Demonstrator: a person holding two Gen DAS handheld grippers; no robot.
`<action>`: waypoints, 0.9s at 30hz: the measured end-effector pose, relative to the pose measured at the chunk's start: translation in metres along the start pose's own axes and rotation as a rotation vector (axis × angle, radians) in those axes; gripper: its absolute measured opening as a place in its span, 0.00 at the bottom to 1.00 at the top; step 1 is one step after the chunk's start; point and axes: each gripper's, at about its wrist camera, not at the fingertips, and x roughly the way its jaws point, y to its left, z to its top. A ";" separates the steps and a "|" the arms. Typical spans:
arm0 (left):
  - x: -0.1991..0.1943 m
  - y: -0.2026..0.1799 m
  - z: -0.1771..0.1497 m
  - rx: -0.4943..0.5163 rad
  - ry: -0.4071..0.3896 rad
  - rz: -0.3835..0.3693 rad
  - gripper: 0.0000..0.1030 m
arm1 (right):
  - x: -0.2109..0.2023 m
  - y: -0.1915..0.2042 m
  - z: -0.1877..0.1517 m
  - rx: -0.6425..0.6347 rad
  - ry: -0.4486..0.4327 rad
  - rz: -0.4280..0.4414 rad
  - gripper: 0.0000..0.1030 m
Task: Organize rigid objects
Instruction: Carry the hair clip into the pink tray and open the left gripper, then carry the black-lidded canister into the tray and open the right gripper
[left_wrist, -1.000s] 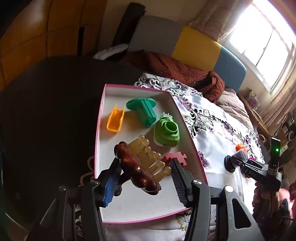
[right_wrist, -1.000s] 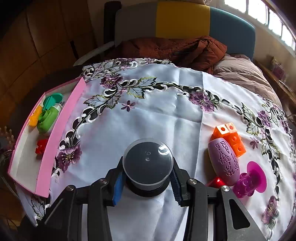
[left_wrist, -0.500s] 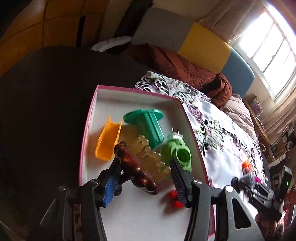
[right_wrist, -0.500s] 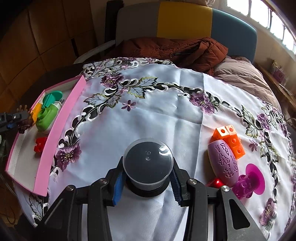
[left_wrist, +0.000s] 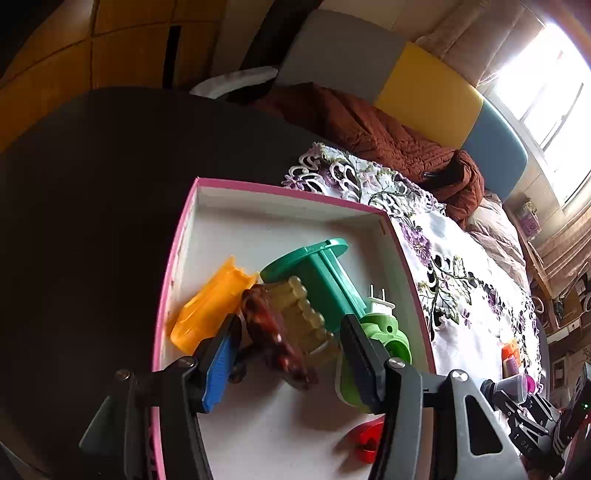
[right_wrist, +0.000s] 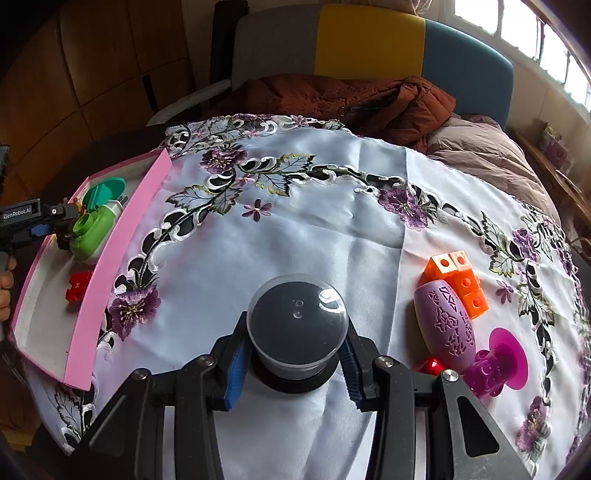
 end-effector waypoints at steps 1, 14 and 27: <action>-0.005 -0.001 0.000 0.002 -0.008 0.000 0.56 | 0.000 0.000 0.000 -0.001 0.000 -0.002 0.43; -0.078 -0.016 -0.039 0.095 -0.123 0.119 0.59 | 0.001 0.002 -0.001 -0.015 -0.003 -0.014 0.43; -0.093 -0.005 -0.080 0.087 -0.098 0.174 0.59 | 0.001 0.004 -0.003 -0.030 -0.010 -0.027 0.43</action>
